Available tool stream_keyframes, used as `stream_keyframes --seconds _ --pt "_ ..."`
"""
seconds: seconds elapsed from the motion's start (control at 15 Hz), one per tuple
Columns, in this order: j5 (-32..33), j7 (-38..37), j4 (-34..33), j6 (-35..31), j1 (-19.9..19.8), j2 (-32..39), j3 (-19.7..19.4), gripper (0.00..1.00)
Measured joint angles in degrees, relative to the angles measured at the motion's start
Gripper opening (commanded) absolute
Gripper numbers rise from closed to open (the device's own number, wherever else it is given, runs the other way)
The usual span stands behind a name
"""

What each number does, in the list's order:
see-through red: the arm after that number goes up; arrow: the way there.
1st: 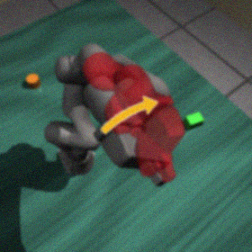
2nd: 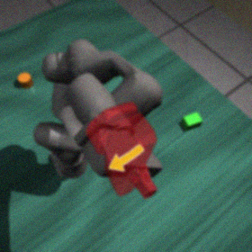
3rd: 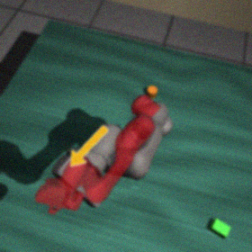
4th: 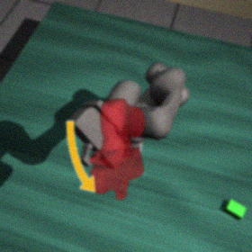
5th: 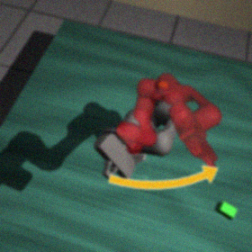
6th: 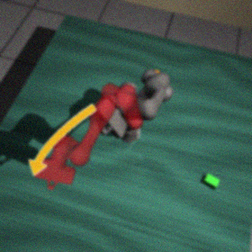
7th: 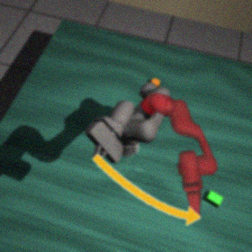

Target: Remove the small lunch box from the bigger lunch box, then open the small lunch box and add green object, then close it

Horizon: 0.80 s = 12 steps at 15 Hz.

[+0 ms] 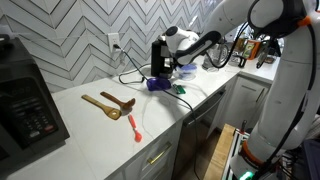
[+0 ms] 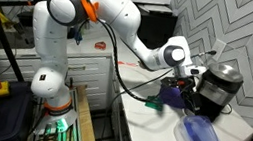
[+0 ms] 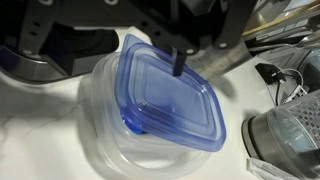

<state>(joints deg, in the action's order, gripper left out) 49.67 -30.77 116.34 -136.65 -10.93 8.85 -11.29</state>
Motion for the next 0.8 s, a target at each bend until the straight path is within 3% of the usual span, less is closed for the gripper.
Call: stream_keyframes --seconds 0.27,0.4,0.67,0.8 --pt "0.0 0.0 -1.4 -0.1 0.0 2.5 -0.3 1.0" --pt "0.0 0.0 -1.8 -0.1 0.0 2.7 -0.5 0.91" --pt "-0.2 0.0 -2.0 -0.1 0.0 2.8 -0.9 1.0" --pt "-0.7 0.2 -2.0 -0.1 0.0 2.8 -0.9 1.0"
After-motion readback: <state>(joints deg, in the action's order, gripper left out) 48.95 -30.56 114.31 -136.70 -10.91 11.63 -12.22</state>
